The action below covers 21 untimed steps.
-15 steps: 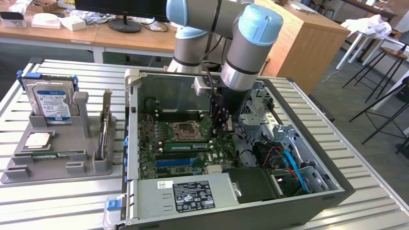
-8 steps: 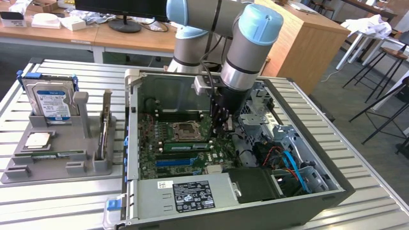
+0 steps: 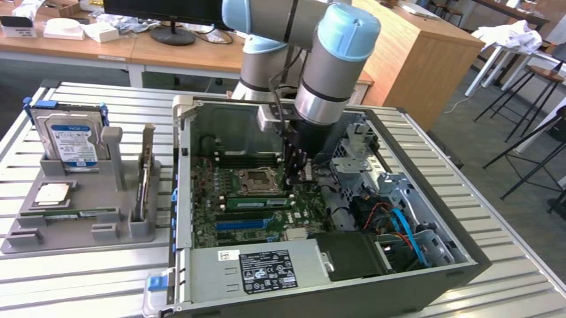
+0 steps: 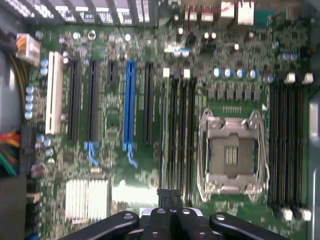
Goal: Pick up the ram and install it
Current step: 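Press down the ram until it locks into place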
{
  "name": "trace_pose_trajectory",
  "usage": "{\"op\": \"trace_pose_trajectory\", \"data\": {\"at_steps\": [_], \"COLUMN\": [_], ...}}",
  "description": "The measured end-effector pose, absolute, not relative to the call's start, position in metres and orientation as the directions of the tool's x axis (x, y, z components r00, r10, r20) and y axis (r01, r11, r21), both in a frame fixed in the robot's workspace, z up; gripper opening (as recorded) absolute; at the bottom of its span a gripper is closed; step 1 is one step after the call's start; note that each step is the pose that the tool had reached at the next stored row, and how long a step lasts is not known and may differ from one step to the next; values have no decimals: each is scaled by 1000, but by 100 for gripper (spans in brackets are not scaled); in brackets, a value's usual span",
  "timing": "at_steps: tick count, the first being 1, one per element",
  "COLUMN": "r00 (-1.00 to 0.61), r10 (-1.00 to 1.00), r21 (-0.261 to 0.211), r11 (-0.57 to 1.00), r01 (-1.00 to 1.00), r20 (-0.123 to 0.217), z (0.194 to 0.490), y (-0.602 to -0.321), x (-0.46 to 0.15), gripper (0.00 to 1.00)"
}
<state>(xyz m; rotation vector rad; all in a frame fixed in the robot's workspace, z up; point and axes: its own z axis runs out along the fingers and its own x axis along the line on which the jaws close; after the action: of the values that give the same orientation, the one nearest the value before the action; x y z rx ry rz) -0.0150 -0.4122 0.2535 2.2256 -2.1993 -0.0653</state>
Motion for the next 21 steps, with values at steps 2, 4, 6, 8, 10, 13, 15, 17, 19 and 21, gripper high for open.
{"op": "trace_pose_trajectory", "data": {"at_steps": [2, 4, 6, 8, 10, 13, 15, 17, 19, 21], "r00": [12, 12, 11, 11, 11, 11, 11, 11, 11, 10], "r10": [-1000, -1000, -1000, -1000, -1000, -1000, -1000, -1000, -1000, -1000], "r21": [38, 38, 38, 38, 38, 38, 38, 38, 38, 38], "r11": [-12, -12, -12, -12, -12, -12, -12, -12, -11, -11], "r01": [-999, -999, -999, -999, -999, -999, -999, -999, -999, -999], "r20": [-21, -21, -21, -21, -21, -21, -21, -21, -21, -21], "z": [253, 253, 253, 253, 252, 252, 252, 251, 251, 251], "y": [-412, -412, -412, -412, -412, -412, -412, -412, -412, -412], "x": [-22, -27, -32, -38, -43, -51, -57, -62, -67, -71], "gripper": [10, 10, 10, 10, 10, 10, 10, 10, 10, 10]}}
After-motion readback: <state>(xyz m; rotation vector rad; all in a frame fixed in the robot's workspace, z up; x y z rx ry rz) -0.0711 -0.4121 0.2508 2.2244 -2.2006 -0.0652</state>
